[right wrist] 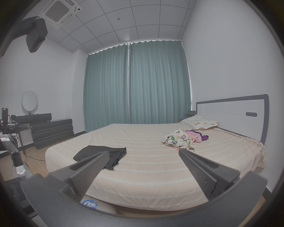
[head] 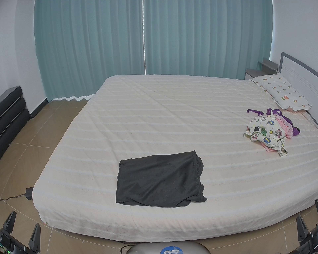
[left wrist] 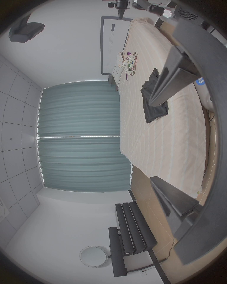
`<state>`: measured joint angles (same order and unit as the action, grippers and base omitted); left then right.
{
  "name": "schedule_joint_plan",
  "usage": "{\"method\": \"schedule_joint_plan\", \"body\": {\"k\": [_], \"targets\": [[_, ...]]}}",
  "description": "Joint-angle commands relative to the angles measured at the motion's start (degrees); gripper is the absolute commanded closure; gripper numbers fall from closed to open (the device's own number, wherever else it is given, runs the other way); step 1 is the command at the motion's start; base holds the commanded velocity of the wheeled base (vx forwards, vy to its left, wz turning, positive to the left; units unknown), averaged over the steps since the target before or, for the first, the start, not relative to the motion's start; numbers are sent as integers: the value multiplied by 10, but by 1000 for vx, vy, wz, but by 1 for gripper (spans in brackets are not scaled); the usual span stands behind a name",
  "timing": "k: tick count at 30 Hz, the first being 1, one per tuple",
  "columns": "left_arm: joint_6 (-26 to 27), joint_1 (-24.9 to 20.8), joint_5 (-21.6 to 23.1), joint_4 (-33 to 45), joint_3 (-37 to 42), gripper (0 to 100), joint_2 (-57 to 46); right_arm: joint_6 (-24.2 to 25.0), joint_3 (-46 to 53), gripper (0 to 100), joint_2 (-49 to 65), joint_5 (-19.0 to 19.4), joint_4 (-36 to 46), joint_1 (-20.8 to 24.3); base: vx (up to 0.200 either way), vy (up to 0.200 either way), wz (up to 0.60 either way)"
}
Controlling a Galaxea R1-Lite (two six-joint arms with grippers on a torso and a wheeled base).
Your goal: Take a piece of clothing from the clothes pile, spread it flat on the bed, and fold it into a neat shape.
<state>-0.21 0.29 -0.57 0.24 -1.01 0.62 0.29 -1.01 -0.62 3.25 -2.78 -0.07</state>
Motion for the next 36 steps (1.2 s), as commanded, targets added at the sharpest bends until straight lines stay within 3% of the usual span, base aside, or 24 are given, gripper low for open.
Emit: {"method": "schedule_joint_plan", "body": {"k": [1, 4, 8, 11, 36], "targets": [[-7, 1, 0, -1, 9, 0, -3, -7, 10, 0, 6, 1, 1, 0, 0, 0, 0], [-9, 0, 0, -1, 9, 0, -3, -26, 10, 0, 4, -9, 15, -1, 0, 0, 0], [-10, 0, 0, -1, 9, 0, -3, 0, 7, 0, 6, -22, 40, 1, 0, 0, 0], [-4, 0, 0, -1, 9, 0, -3, -7, 6, 0, 4, -25, 40, 0, 0, 0, 0], [-2, 1, 1, 0, 9, 0, -3, -1, 7, 0, 6, -25, 36, 1, 0, 0, 0]]}}
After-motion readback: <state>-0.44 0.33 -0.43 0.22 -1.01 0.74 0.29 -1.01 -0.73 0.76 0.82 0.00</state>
